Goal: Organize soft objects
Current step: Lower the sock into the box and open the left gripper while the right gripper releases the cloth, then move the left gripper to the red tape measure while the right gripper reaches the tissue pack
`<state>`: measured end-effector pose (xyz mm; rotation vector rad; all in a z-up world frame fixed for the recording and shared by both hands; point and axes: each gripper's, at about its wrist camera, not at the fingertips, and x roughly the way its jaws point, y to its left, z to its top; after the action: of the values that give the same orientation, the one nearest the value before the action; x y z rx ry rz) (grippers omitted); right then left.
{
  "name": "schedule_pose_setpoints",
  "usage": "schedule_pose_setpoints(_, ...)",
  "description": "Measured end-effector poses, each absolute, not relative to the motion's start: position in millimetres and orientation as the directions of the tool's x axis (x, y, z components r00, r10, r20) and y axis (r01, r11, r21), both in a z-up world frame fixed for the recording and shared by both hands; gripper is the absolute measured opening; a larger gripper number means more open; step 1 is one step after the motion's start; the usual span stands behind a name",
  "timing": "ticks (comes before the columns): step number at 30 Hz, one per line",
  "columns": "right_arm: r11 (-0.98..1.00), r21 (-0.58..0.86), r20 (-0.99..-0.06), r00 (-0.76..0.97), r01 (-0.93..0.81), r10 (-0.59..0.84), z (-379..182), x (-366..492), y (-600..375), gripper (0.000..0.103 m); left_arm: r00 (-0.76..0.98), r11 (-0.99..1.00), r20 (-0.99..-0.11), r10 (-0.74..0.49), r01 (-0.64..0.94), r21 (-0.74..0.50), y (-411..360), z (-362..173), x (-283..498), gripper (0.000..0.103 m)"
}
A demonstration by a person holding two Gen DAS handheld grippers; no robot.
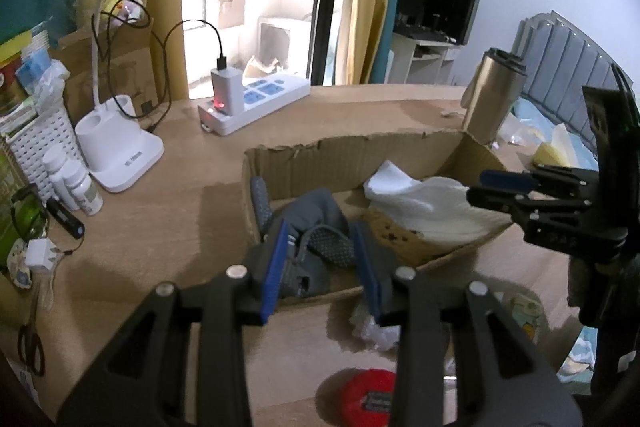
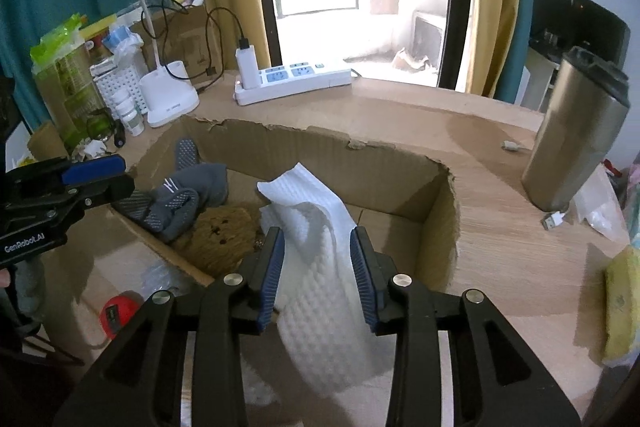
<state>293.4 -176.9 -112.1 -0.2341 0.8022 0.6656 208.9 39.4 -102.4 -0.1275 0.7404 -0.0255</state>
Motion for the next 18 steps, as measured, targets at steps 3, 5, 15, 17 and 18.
schedule_pose_setpoints(3, 0.779, 0.046, -0.722, 0.518, -0.626, 0.458, -108, 288, -182, 0.037, 0.746, 0.991, -0.662, -0.071, -0.022, -0.131, 40, -99, 203, 0.037)
schedule_pose_setpoints(5, 0.783, 0.044, -0.718, 0.526, -0.620, 0.456, -106, 284, -185, 0.037, 0.752, 0.991, -0.655, -0.074, -0.020, -0.135, 39, -96, 199, 0.037)
schedule_pose_setpoints(15, 0.809, 0.028, -0.700, 0.566, -0.587, 0.436, -95, 266, -206, 0.038, 0.769, 0.989, -0.632, -0.095, -0.001, -0.150, 32, -88, 184, 0.037)
schedule_pose_setpoints(17, 0.815, 0.028, -0.697, 0.573, -0.579, 0.431, -94, 262, -210, 0.039, 0.773, 0.988, -0.626, -0.098, 0.003, -0.151, 30, -86, 180, 0.038)
schedule_pose_setpoints(18, 0.818, 0.028, -0.697, 0.576, -0.575, 0.428, -93, 260, -213, 0.039, 0.776, 0.988, -0.623, -0.099, 0.005, -0.151, 30, -85, 178, 0.038)
